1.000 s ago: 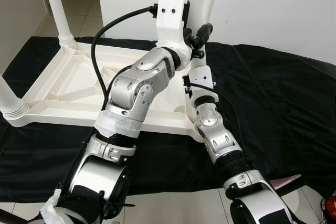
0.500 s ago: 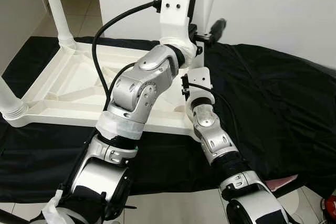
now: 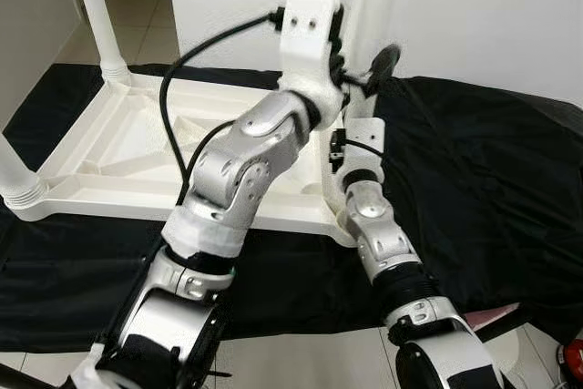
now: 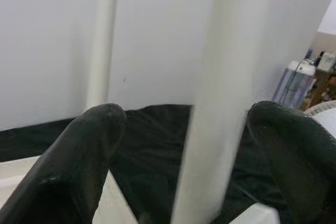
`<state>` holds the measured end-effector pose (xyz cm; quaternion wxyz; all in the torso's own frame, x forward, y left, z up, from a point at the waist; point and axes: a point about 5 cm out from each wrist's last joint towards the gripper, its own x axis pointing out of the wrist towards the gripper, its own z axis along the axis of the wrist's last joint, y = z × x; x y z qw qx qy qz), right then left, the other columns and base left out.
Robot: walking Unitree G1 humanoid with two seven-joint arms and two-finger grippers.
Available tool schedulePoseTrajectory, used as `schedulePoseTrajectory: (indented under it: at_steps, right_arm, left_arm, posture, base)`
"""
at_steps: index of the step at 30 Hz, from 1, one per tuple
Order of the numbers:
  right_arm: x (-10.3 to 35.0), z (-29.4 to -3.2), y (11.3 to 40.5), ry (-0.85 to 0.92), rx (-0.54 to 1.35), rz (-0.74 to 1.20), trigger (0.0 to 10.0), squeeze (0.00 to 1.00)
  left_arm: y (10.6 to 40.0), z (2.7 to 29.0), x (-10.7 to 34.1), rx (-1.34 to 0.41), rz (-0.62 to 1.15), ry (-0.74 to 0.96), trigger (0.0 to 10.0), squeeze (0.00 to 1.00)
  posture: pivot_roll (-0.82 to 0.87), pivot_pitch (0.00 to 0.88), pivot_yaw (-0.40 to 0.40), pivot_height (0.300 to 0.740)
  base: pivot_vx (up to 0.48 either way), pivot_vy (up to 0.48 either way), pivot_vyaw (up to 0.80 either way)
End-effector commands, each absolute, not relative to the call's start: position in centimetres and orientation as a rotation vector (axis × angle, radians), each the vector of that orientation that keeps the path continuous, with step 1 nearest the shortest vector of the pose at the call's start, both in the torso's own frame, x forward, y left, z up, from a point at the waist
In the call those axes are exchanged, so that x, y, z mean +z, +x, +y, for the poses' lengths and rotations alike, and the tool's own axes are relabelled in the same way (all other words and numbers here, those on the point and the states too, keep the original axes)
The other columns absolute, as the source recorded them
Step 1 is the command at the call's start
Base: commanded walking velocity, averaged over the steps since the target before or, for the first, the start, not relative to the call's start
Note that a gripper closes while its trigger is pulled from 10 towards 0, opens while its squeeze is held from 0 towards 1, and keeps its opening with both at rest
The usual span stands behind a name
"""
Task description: Building children table
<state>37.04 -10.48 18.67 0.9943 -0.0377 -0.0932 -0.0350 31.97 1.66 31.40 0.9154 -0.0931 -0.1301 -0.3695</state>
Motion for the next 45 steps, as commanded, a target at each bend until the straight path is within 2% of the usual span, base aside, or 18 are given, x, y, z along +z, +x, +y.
schedulePoseTrajectory:
  at_steps: [1,6,12,16,26,29,31,40,42,45]
  right_arm:
    - [18.8,-10.8,37.2,-0.065,-0.078,-0.186,10.0,0.0]
    - [18.8,-11.7,37.1,-0.079,-0.085,-0.189,10.0,0.0]
    - [18.8,-11.8,37.0,-0.076,-0.08,-0.193,10.0,0.0]
    - [18.8,-12.0,36.6,-0.067,-0.046,-0.22,10.0,0.0]
    - [17.9,-13.0,35.9,-0.042,-0.023,-0.196,10.0,0.0]
    - [17.7,-13.2,35.7,-0.027,-0.014,-0.193,10.0,0.0]
    - [17.1,-13.4,34.9,0.023,0.05,-0.186,10.0,0.0]
    - [16.9,-13.3,34.2,0.037,0.109,-0.204,10.0,0.0]
    - [16.8,-12.9,33.7,0.052,0.165,-0.208,10.0,0.0]
    - [16.7,-12.8,33.6,0.058,0.186,-0.21,10.0,0.0]
  left_arm:
    - [31.4,1.4,31.4,-0.883,-0.29,-0.164,10.0,0.0]
    - [32.3,3.7,29.5,-0.786,-0.249,-0.14,10.0,0.0]
    - [32.5,4.5,28.6,-0.757,-0.228,-0.128,10.0,0.0]
    - [32.5,5.7,25.2,-0.706,-0.155,-0.07,10.0,0.0]
    - [32.0,6.7,21.9,-0.67,-0.097,0.013,10.0,0.0]
    - [31.8,6.8,21.2,-0.675,-0.086,0.03,10.0,0.0]
    - [30.9,6.8,20.1,-0.707,-0.129,0.139,10.0,0.0]
    - [29.8,6.3,18.5,-0.79,-0.118,0.201,10.0,0.0]
    - [28.8,6.1,17.4,-0.867,-0.102,0.23,10.0,0.0]
    - [28.3,6.0,17.1,-0.893,-0.094,0.24,10.0,0.0]
  posture:
    - [0.09,0.026,-0.052,0.74]
    - [0.1,0.02,-0.059,0.74]
    - [0.1,0.02,-0.059,0.74]
    - [0.09,0.016,-0.065,0.74]
    - [0.09,0.017,-0.067,0.74]
    - [0.09,0.017,-0.067,0.74]
    - [0.09,0.02,-0.064,0.74]
    - [0.08,0.029,-0.06,0.74]
    - [0.08,0.034,-0.057,0.74]
    - [0.08,0.034,-0.057,0.74]
  base:
    - [0.0,0.0,0.0]
    - [0.0,0.0,0.0]
    - [0.0,0.0,0.0]
    - [0.0,0.0,0.0]
    - [0.0,0.0,0.0]
    - [0.0,0.0,0.0]
    - [0.0,0.0,0.0]
    - [0.0,0.0,0.0]
    - [0.0,0.0,0.0]
    - [0.0,0.0,0.0]
